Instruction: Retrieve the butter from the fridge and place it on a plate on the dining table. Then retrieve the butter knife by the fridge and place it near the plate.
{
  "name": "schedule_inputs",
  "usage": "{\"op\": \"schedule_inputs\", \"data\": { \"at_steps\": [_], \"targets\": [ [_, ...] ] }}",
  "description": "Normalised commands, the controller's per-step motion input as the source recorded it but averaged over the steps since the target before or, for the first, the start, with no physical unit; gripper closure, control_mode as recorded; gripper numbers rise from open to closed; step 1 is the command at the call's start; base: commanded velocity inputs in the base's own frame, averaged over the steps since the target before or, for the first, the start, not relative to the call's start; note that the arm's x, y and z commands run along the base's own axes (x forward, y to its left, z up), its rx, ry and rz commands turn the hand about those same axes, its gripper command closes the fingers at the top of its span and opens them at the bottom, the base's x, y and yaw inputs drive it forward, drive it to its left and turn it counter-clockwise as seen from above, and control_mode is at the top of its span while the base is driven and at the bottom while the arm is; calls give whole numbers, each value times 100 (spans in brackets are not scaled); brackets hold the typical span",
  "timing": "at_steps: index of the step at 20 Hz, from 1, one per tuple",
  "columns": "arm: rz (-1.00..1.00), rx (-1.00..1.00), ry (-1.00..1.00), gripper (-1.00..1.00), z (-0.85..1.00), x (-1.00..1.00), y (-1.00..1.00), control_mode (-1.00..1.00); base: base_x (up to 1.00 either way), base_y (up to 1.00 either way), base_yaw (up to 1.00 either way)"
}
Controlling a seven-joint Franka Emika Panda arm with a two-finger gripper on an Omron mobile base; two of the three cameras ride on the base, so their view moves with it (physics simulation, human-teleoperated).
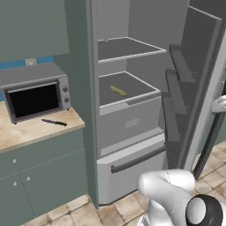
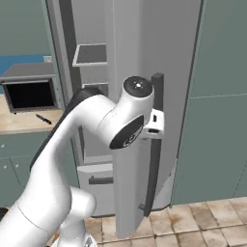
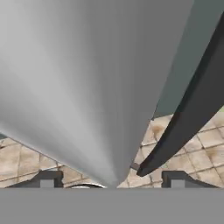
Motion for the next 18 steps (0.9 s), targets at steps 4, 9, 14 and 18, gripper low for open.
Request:
{"op": "schedule_inputs", "data": {
  "at_steps": [4,9,14,18],
  "targets": [
    [-17,-46,36,-100,0,0,100,-100,0,0,0],
    [-16,-42,42,-100,2,22,97,-100,0,0,0],
    [-12,-39,19,-100,0,52,35,-100,0,0,0],
    [-6,-49,30,-100,-1,35,4,-100,0,0,0]
  ]
}}
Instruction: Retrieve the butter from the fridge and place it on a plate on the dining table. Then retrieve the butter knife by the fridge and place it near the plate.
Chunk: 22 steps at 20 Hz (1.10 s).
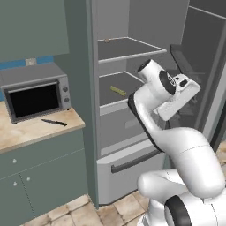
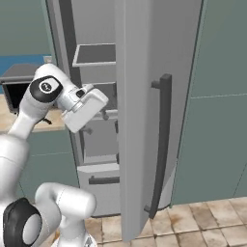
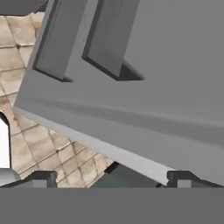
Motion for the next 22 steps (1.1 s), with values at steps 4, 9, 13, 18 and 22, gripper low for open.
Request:
{"op": "schedule_inputs", "data": {
  "at_steps": [4,9,13,18,22],
  "targets": [
    [0,-40,20,-100,0,51,-2,-100,0,0,0],
    [0,-22,6,-100,0,11,-30,-100,0,0,0],
    [2,0,0,-100,0,-1,-65,-100,0,0,0],
    [7,1,0,-100,0,12,-58,-100,0,0,0],
    [1,0,0,-100,0,-11,-64,-100,0,0,0]
  ]
}}
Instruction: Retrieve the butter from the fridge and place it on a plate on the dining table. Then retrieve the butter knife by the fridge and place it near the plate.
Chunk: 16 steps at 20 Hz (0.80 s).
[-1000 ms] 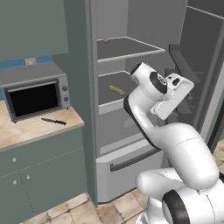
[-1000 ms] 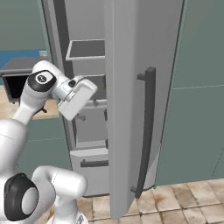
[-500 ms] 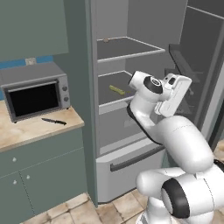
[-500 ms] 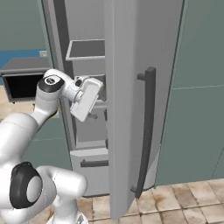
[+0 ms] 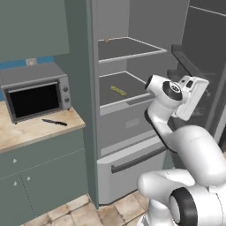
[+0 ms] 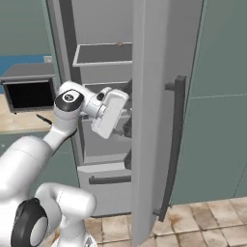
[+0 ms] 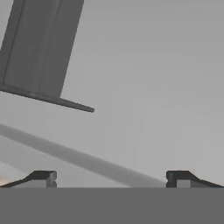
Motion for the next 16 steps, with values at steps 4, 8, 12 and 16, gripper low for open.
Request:
{"op": "schedule_inputs", "data": {
  "at_steps": [4,8,12,16],
  "targets": [
    [0,0,0,-100,0,-34,-97,-100,0,0,0],
    [3,2,-1,-100,0,-44,-100,-100,0,0,0],
    [6,3,-9,-100,12,-66,-1,-100,0,0,0],
    [-3,1,-10,-100,8,-6,100,-100,0,0,0]
  ]
}}
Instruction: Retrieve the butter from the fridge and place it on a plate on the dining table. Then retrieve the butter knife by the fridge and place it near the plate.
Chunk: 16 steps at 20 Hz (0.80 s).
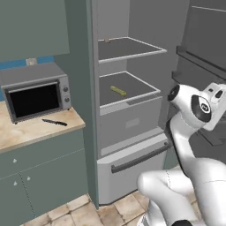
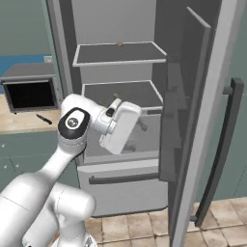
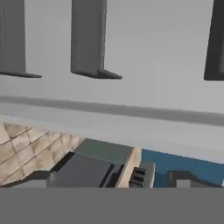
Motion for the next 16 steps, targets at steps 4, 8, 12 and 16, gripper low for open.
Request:
{"op": "schedule_inputs", "data": {
  "at_steps": [4,8,12,16],
  "targets": [
    [-10,32,-23,-100,0,17,100,-100,0,0,0],
    [-6,75,-26,-100,-9,13,95,-100,0,0,0],
    [-9,84,-21,-100,-26,3,97,-100,0,0,0],
    [-7,80,-7,-100,-19,0,91,-100,0,0,0]
  ]
}}
